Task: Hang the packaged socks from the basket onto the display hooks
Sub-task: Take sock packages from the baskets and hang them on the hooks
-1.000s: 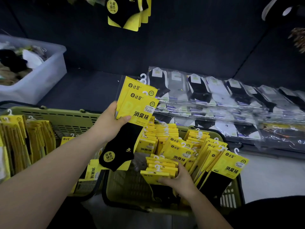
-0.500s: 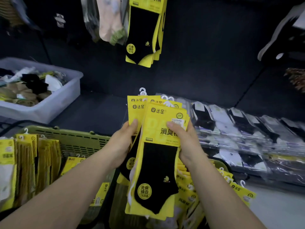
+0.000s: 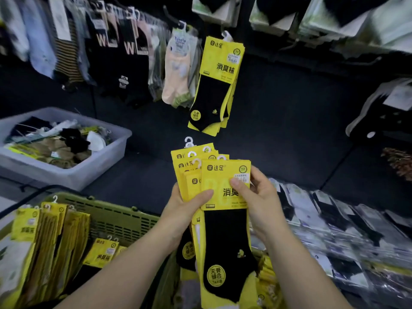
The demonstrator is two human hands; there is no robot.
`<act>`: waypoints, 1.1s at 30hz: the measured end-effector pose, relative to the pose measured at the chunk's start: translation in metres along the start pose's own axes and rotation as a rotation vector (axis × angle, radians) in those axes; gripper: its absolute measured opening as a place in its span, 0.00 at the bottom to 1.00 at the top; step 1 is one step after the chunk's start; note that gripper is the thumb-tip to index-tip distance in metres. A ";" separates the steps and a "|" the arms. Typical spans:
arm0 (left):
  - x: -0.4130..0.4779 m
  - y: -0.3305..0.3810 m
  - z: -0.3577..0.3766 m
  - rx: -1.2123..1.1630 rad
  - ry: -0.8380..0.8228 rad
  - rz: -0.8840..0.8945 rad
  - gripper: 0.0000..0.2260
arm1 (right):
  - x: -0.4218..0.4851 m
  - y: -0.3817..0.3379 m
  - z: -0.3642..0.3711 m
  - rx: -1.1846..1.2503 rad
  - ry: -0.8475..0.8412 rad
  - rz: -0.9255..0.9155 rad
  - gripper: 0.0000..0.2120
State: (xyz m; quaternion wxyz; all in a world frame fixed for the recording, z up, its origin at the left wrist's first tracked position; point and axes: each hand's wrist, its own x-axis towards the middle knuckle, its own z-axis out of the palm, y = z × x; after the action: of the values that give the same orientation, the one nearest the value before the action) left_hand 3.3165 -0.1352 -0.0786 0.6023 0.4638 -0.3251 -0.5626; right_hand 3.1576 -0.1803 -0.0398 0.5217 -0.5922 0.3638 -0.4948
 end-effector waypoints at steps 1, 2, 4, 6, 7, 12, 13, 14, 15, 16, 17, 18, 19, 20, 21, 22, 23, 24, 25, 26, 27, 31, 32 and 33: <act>0.001 0.003 0.002 0.002 0.013 0.012 0.38 | 0.003 -0.006 -0.004 -0.032 -0.030 -0.015 0.16; 0.002 0.006 0.002 0.012 0.028 0.022 0.39 | 0.006 -0.014 -0.008 -0.069 -0.058 -0.016 0.18; 0.005 0.014 0.003 0.066 0.036 0.051 0.39 | 0.016 -0.030 -0.011 -0.180 -0.103 -0.015 0.21; 0.011 0.026 0.002 0.121 0.033 0.090 0.36 | 0.030 -0.048 -0.007 -0.327 -0.124 -0.049 0.15; 0.015 0.032 0.002 0.135 0.035 0.112 0.34 | 0.038 -0.055 -0.003 -0.352 -0.121 -0.067 0.09; 0.039 0.055 -0.006 0.117 0.043 0.212 0.33 | 0.074 -0.072 0.026 -0.181 -0.007 -0.046 0.07; 0.043 0.057 -0.009 0.100 0.038 0.219 0.34 | 0.080 -0.074 0.030 -0.150 -0.002 -0.029 0.07; 0.047 0.058 -0.013 0.084 0.037 0.222 0.34 | 0.087 -0.077 0.033 -0.125 0.011 -0.019 0.07; 0.051 0.059 -0.016 0.073 0.046 0.227 0.34 | 0.095 -0.080 0.034 -0.121 0.026 -0.033 0.07; 0.055 0.061 -0.020 0.071 0.067 0.236 0.34 | 0.104 -0.085 0.036 -0.133 0.051 -0.059 0.09; 0.059 0.064 -0.025 0.073 0.101 0.248 0.34 | 0.115 -0.091 0.037 -0.154 0.072 -0.097 0.10; 0.063 0.068 -0.030 0.073 0.141 0.266 0.33 | 0.126 -0.100 0.039 -0.171 0.096 -0.134 0.11; 0.067 0.073 -0.037 0.073 0.179 0.287 0.32 | 0.139 -0.108 0.040 -0.188 0.122 -0.172 0.11; 0.071 0.078 -0.043 0.081 0.211 0.311 0.31 | 0.152 -0.118 0.042 -0.203 0.154 -0.208 0.11; 0.074 0.082 -0.050 0.092 0.240 0.333 0.30 | 0.165 -0.127 0.044 -0.222 0.184 -0.242 0.10; 0.077 0.086 -0.057 0.100 0.270 0.352 0.29 | 0.179 -0.136 0.046 -0.243 0.210 -0.269 0.09; 0.079 0.088 -0.064 0.105 0.304 0.366 0.26 | 0.192 -0.145 0.049 -0.265 0.229 -0.292 0.10; 0.081 0.089 -0.070 0.116 0.338 0.376 0.25 | 0.205 -0.152 0.052 -0.288 0.249 -0.315 0.10; 0.083 0.089 -0.075 0.136 0.369 0.379 0.23 | 0.217 -0.159 0.055 -0.305 0.271 -0.337 0.10; 0.085 0.089 -0.078 0.156 0.392 0.380 0.23 | 0.228 -0.163 0.058 -0.318 0.295 -0.353 0.10; 0.086 0.088 -0.082 0.171 0.409 0.377 0.22 | 0.240 -0.166 0.061 -0.326 0.312 -0.359 0.11; 0.088 0.084 -0.088 0.177 0.417 0.355 0.22 | 0.273 -0.163 0.072 -0.346 0.299 -0.309 0.08; 0.088 0.082 -0.089 0.176 0.407 0.354 0.22 | 0.277 -0.160 0.073 -0.345 0.311 -0.296 0.07; 0.088 0.081 -0.088 0.180 0.395 0.352 0.23 | 0.280 -0.158 0.074 -0.334 0.334 -0.283 0.06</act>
State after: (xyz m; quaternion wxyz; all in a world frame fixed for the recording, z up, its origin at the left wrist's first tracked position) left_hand 3.4417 -0.2097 -0.0464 0.6989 0.5524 -0.3256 -0.3168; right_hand 3.2840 -0.3963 0.1754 0.2752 -0.6252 0.4348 -0.5868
